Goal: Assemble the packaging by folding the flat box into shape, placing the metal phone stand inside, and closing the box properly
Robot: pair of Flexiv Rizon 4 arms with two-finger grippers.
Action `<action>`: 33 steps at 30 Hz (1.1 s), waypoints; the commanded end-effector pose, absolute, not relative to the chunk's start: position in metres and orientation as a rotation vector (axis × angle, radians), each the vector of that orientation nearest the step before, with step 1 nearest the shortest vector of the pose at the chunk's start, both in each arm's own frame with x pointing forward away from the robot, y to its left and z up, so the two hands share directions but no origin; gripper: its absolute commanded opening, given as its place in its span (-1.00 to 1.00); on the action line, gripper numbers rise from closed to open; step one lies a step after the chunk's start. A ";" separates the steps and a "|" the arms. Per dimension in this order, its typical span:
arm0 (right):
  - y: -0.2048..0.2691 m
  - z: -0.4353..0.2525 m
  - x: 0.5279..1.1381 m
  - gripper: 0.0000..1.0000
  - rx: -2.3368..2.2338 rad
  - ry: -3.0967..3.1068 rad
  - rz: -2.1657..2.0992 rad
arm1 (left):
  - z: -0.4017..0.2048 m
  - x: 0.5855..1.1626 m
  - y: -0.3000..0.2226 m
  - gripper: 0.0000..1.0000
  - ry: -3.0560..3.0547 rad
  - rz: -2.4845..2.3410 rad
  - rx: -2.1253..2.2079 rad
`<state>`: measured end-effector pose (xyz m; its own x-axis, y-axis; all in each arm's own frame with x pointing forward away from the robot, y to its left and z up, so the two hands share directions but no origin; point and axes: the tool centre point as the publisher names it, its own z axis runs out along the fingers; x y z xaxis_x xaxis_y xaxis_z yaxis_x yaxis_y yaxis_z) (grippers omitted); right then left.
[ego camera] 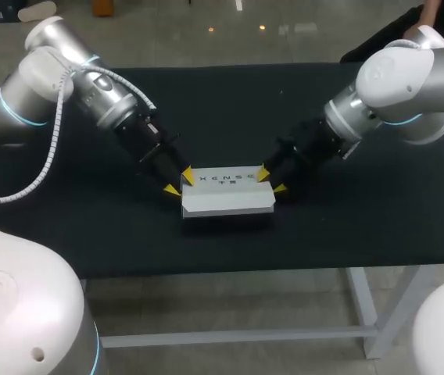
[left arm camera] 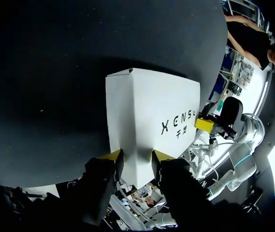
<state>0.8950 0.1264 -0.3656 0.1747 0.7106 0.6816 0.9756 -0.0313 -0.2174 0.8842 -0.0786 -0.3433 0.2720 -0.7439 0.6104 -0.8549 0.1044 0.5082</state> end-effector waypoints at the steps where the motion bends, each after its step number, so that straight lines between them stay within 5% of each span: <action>1: 0.127 -0.365 0.897 -0.11 -1.795 -1.591 -0.515 | -0.343 0.884 -0.080 -0.18 -1.488 0.158 1.657; 33: 0.128 -0.363 0.902 -0.11 -1.733 -1.563 -0.493 | -0.336 0.883 -0.080 -0.23 -1.455 0.103 1.632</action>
<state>0.8976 0.1264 -0.3608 0.1851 0.6845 0.7051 0.9672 0.0001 -0.2539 0.8785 -0.0782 -0.3347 0.2984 -0.7419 0.6005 -0.8289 0.1105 0.5484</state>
